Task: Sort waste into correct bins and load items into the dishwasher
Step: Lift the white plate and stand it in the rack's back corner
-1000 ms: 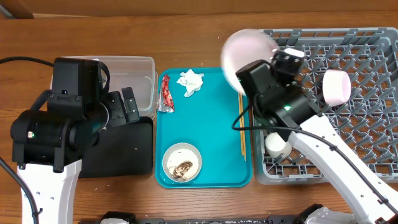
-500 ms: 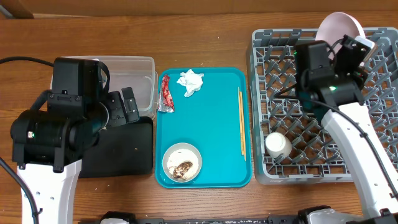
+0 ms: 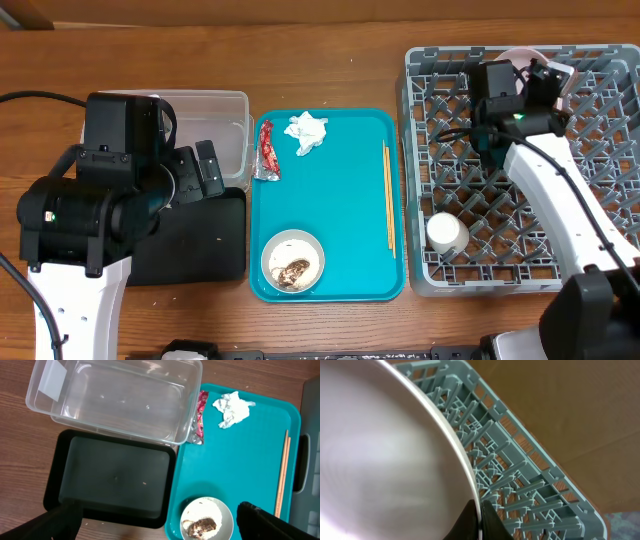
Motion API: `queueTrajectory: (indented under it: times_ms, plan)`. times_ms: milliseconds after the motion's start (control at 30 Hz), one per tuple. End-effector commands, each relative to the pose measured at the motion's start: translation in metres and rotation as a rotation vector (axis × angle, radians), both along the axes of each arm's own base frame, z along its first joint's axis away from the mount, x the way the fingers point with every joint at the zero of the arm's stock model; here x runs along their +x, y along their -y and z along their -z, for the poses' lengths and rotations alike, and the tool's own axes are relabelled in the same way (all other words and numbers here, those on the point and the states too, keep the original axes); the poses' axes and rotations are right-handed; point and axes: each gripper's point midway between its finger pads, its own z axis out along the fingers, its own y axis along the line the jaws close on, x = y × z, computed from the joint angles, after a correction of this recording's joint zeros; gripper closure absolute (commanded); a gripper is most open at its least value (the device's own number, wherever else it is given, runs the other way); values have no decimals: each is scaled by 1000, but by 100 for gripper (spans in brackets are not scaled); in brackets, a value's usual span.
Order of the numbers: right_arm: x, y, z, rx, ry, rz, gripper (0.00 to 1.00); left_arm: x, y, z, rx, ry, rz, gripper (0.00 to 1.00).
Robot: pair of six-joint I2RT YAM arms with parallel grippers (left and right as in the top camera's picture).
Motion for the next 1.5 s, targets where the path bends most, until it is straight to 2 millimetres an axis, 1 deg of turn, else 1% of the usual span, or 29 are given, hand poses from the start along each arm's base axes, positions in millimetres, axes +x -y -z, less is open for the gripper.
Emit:
queueTrajectory:
  times_ms: [0, 67, 200, 367, 500, 633, 833, 900, 1000, 1067, 1133, 1167, 1200, 1233, 1267, 1300, 1333, 1400, 1467]
  plan:
    - [5, 5, -12, -40, 39, 23, 96, 1, -3, -3, 0, 10, -23, 0]
    - [6, 7, -19, -57, 68, 34, 96, 1, -3, -3, 0, 10, -23, 0]
    - [11, 12, -38, -121, 157, 75, 96, 1, -3, -3, 0, 10, -23, 0]
    - [26, 9, -46, -129, 165, 22, 96, 1, -3, -3, 0, 10, -23, 0]
    - [31, 8, -48, -129, 172, 6, 96, 1, -3, -3, 0, 10, -23, 0]
    - [33, 14, -40, -105, 157, 7, 96, 1, -3, -3, 0, 10, -23, 0]
    - [39, 28, -11, -106, 16, -22, 96, 1, -3, -3, 0, 10, -23, 0]
    - [41, 27, -4, -101, -1, -29, 96, 1, -3, -3, 0, 10, -23, 0]
    - [45, 18, 2, -71, -5, -65, 96, 1, -3, -3, 0, 10, -23, 0]
    - [46, 13, 1, -77, -7, -75, 96, 1, -3, -3, 0, 10, -23, 0]
    - [45, 13, -1, -93, -9, -69, 95, 1, -3, -3, 0, 10, -23, 0]
    - [45, 14, -2, -98, -8, -65, 89, 1, -3, -3, 0, 10, -23, 0]
    - [45, 14, -2, -98, -8, -65, 77, 1, -3, -3, 0, 10, -23, 0]
    - [44, 14, -2, -98, -8, -65, 59, 1, -3, -3, 0, 10, -23, 0]
    - [44, 14, -4, -97, -3, -64, 45, 1, -3, -3, 0, 10, -23, 0]
    - [44, 14, -6, -97, 2, -65, 37, 1, -3, -3, 0, 10, -23, 0]
    - [43, 14, -10, -96, 13, -65, 34, 1, -3, -3, 0, 10, -23, 0]
    - [41, 13, -19, -94, 39, -66, 33, 1, -3, -3, 0, 10, -23, 0]
    - [38, 11, -33, -90, 78, -69, 33, 1, -3, -3, 0, 10, -23, 0]
